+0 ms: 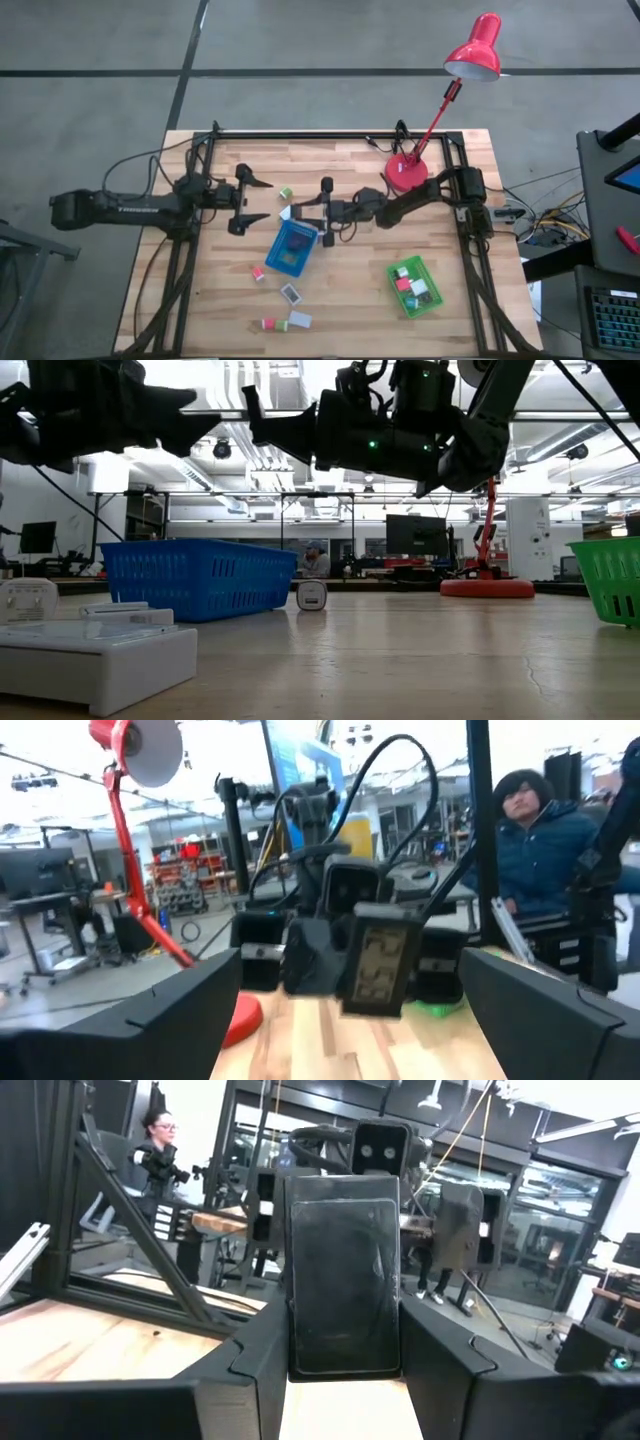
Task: Pick & Place Office items
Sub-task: Put the black digital clock into the blue bin
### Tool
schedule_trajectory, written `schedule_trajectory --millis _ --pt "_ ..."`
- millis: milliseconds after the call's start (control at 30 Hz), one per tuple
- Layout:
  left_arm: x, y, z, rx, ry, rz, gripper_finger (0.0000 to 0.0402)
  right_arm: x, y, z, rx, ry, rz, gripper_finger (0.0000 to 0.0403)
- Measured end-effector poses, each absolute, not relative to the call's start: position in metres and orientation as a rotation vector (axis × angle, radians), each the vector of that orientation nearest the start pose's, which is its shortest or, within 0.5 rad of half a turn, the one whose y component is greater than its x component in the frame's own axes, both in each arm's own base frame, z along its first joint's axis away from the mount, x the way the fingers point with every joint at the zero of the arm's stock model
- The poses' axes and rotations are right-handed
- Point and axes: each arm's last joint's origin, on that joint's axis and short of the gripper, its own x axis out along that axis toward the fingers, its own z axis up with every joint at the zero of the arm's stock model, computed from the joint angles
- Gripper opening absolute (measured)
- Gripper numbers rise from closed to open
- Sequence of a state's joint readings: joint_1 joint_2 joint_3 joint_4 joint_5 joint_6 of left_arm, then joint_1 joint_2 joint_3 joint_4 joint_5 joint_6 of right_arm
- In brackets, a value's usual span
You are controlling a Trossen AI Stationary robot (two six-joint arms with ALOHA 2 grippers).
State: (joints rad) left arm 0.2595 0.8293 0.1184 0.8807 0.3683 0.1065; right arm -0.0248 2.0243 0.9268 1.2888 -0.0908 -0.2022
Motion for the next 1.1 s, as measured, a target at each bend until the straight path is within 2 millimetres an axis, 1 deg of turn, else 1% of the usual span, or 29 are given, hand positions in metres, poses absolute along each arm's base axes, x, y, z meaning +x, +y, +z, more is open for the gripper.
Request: schedule_trajectory --millis 367,733,1100 --pt "0.183 0.027 0.203 0.147 -0.115 -0.159 0.0378 0.396 -0.007 0.168 -0.200 -0.196 0.047 0.0143" --pt "0.207 0.019 0.208 0.159 -0.107 -0.218 0.0378 0.396 -0.007 0.167 -0.199 -0.186 0.048 0.0143" --pt "0.228 0.015 0.204 0.159 -0.088 -0.250 0.0378 0.396 -0.007 0.167 -0.192 -0.177 0.049 0.0143"
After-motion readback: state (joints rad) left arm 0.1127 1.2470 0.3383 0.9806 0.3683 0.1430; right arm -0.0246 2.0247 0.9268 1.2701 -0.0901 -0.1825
